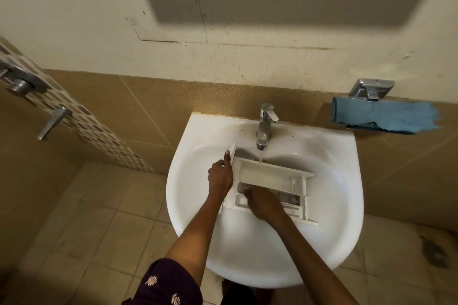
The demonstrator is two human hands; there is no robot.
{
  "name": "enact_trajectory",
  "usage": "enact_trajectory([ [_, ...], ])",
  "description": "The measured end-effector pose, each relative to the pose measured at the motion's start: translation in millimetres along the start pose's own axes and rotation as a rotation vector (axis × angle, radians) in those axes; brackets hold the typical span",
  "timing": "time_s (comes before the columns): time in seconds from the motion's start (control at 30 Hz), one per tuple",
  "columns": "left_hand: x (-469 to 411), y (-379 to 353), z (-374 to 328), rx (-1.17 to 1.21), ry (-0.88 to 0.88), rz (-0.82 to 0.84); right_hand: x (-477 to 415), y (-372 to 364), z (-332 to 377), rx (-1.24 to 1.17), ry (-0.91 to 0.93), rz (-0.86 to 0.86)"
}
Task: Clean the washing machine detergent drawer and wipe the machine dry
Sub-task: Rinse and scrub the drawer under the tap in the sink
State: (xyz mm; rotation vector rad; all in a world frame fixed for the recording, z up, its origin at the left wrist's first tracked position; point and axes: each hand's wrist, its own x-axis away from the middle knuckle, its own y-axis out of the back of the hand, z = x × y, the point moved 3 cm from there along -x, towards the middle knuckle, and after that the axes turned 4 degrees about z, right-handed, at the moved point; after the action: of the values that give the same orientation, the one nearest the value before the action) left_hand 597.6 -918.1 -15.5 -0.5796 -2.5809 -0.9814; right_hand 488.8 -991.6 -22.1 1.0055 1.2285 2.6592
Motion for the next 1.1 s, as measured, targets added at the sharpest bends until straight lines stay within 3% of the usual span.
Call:
enact_trajectory([
  [0.1,1,0,-1,-0.002,-0.001,0.005,6,-5,-7,-0.069,0.068,-0.036],
  [0.23,0,0,0,0.001,-0.013,-0.012,5,1,-37,0.050,-0.211,-0.115],
  [0.3,-1,0,2,0.002,-0.011,-0.001,5,1,-31,0.094,-0.238,-0.121],
  [0.37,-1,-1,2,0.002,0.002,0.002,6,-6,-18,0.090,-0.091,-0.162],
  [0.47,-1,-1,1,-0.001,0.000,0.001,10,-12,-21,-0.130,0.121,-0.164],
  [0.67,-1,0,1,-0.007,-0.004,-0.008,4,19,-47,-0.009,-0.178,-0.104],
  [0.73,0,-1,1,-0.004,-0.002,-0.007,-3,32,-33,-0.337,-0.154,-0.173],
  [0.83,0,0,-1,0.009,-0.006,-0.014,-21,51,-19,-1.399,-0.167,-0.176],
  [0.9,1,1,-1,0.012,-0.003,-0.013,-33,61,-16,-1.865,-0.184,-0.086],
  [0.97,1,1,0,0.009,-0.003,-0.009,-43,66,-14,-2.019,-0.208,-0.011],
  [1.1,1,0,0,0.021,-0.005,-0.014,-56,60,-6,-2.060,-0.219,0.053],
])
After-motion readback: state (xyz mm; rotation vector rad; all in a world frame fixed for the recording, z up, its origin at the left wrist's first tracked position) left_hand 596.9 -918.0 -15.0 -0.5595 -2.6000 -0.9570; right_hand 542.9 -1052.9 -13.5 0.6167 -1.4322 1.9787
